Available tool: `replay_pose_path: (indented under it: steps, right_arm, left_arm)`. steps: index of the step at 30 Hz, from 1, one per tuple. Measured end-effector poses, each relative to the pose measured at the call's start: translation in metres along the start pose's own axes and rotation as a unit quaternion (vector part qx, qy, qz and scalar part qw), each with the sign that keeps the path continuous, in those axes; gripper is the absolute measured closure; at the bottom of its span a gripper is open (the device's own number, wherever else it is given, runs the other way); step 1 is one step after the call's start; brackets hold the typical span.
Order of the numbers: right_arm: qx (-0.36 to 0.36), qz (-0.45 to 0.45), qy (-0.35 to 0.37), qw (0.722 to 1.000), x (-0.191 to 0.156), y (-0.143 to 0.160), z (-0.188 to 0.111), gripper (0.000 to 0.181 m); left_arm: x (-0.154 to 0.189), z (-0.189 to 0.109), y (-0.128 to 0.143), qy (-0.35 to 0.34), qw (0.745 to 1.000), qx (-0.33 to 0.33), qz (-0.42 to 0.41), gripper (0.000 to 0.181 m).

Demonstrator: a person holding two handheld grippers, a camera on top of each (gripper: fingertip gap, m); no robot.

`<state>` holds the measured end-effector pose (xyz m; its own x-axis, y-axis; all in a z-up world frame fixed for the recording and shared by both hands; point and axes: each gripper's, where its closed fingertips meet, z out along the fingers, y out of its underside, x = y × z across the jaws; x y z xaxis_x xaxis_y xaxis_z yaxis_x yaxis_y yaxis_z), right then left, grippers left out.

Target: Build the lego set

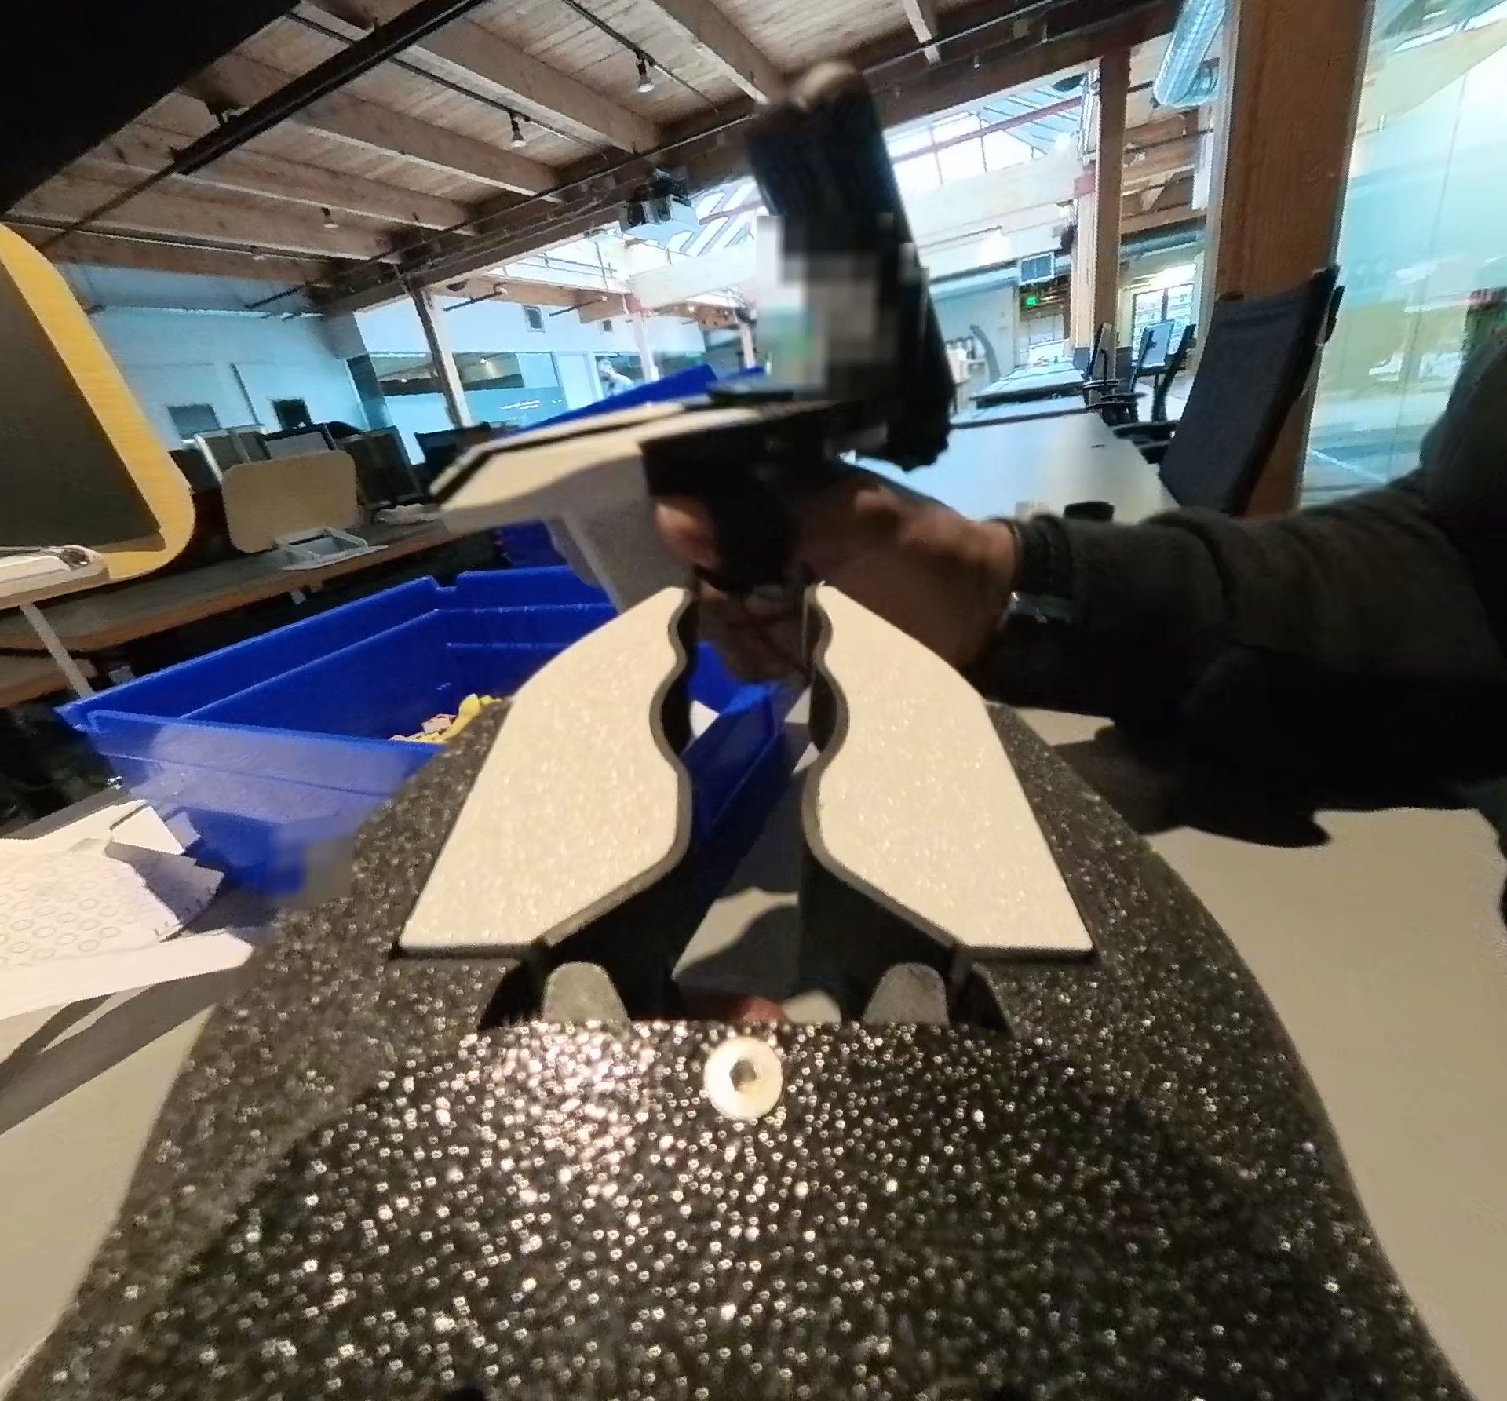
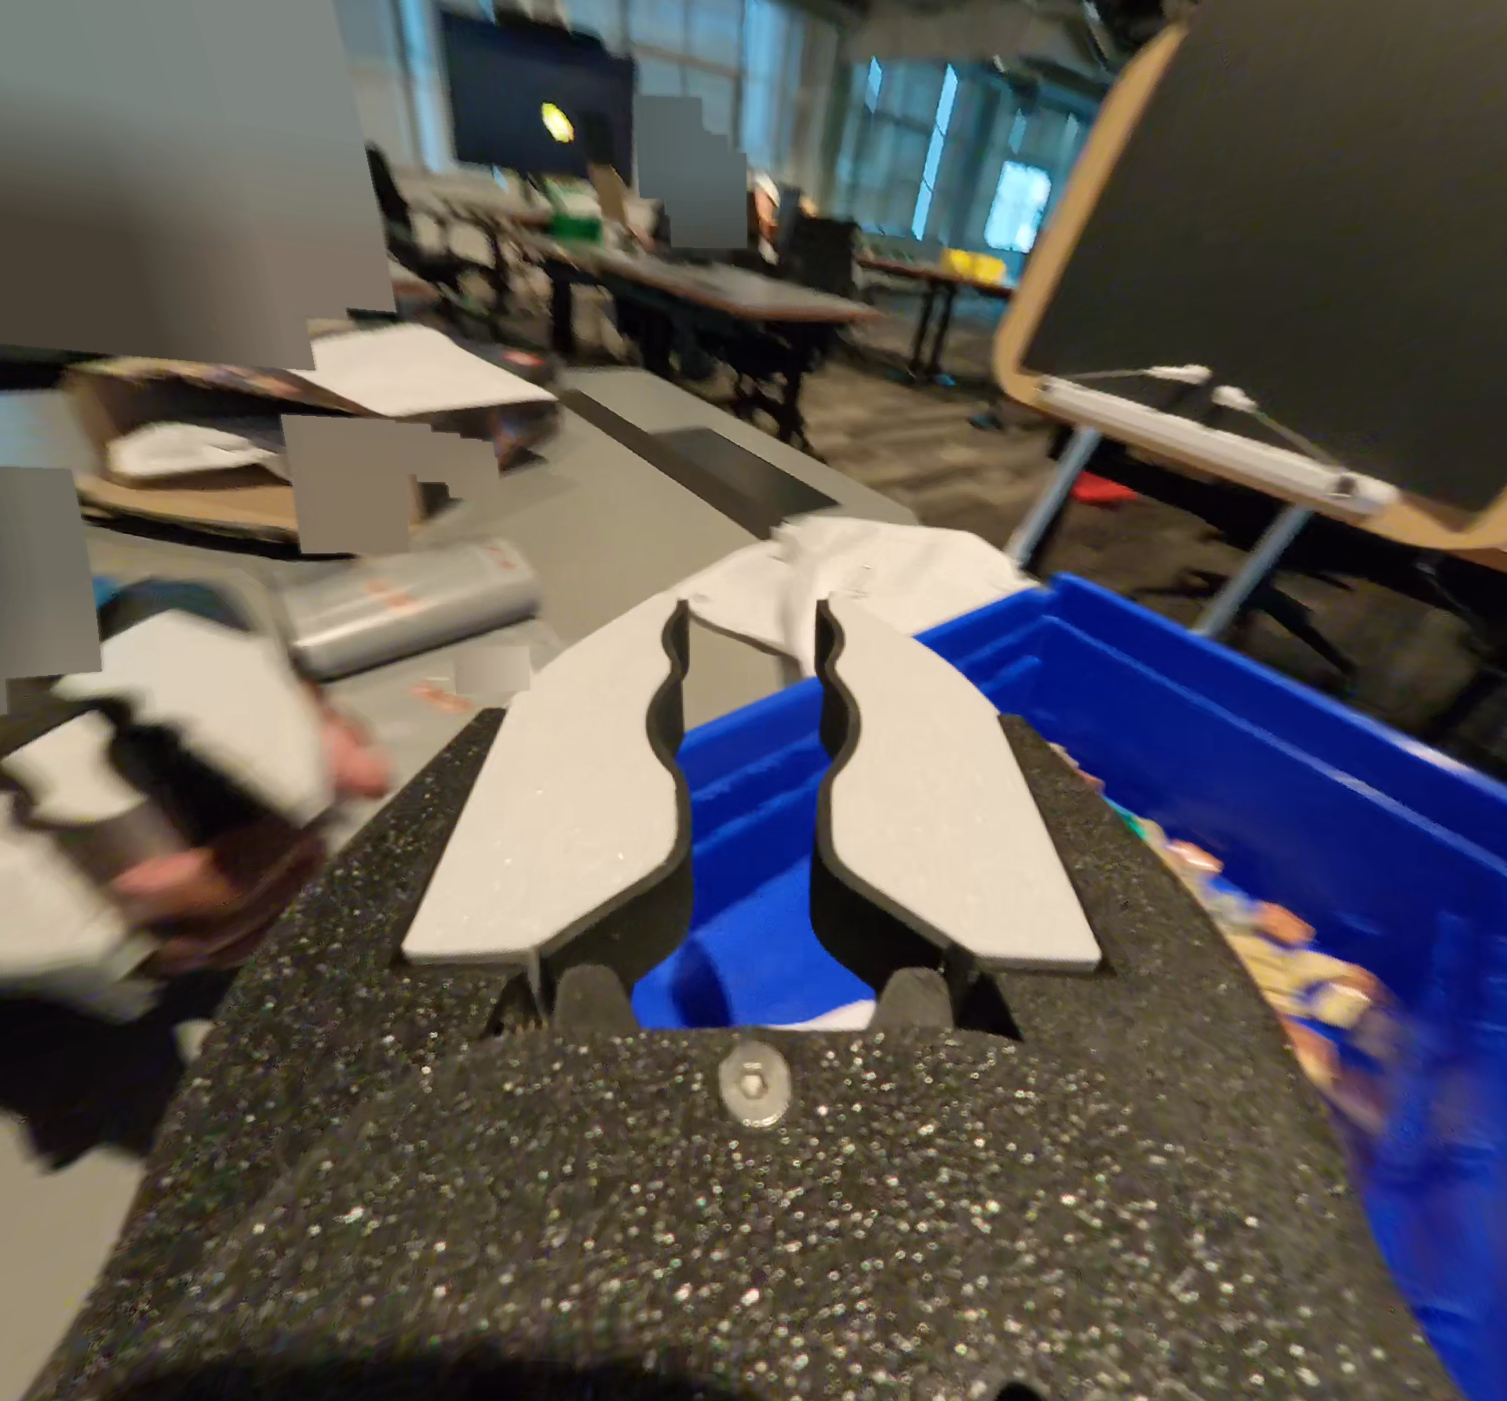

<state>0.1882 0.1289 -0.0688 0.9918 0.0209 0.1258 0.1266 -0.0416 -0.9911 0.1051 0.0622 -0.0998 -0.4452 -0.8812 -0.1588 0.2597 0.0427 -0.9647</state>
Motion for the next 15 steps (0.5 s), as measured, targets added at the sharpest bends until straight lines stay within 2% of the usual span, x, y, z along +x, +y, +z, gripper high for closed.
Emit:
replay_pose_path:
  steps: [4,7,10,13,15]
  right_arm:
    - [-0.049,0.006,0.017,0.999,0.041,-0.024,0.019,0.156]
    - [-0.146,-0.001,-0.013,0.989,0.067,-0.021,0.043,0.160]
    - [-0.283,0.004,-0.049,0.958,0.098,0.025,0.062,0.164]
    - [-0.418,0.048,-0.116,0.899,0.112,0.090,0.070,0.167]
    - [-0.475,0.051,-0.155,0.865,0.112,0.124,0.072,0.171]
  left_arm:
    - [0.003,0.002,0.006,0.006,1.000,-0.012,0.003,0.157]
    - [0.007,0.003,0.007,0.012,1.000,-0.014,0.010,0.157]
    - [0.011,0.003,0.009,0.018,0.999,-0.019,0.018,0.157]
    - [0.013,0.004,0.012,0.022,0.999,-0.025,0.029,0.157]
    - [0.014,0.004,0.013,0.025,0.999,-0.027,0.031,0.157]
